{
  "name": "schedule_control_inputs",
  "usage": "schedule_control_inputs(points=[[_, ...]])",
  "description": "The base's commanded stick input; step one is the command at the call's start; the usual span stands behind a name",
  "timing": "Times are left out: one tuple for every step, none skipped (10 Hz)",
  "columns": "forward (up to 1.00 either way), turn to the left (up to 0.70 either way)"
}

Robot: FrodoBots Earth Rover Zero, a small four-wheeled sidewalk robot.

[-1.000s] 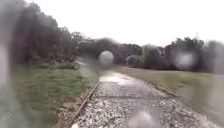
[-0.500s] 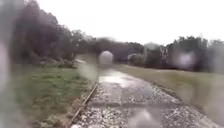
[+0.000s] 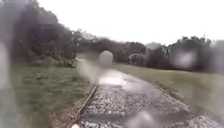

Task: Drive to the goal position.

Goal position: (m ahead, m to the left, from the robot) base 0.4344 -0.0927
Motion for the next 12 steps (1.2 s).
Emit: schedule_control_inputs(points=[[0.7, 0.0], [0.7, 0.0], [0.7, 0.0], [0.7, 0.0], [0.7, 0.0], [0.7, 0.0], [0.7, 0.0], [0.7, 0.0], [0.7, 0.0], [0.7, 0.0], [0.7, 0.0], [0.7, 0.0]])
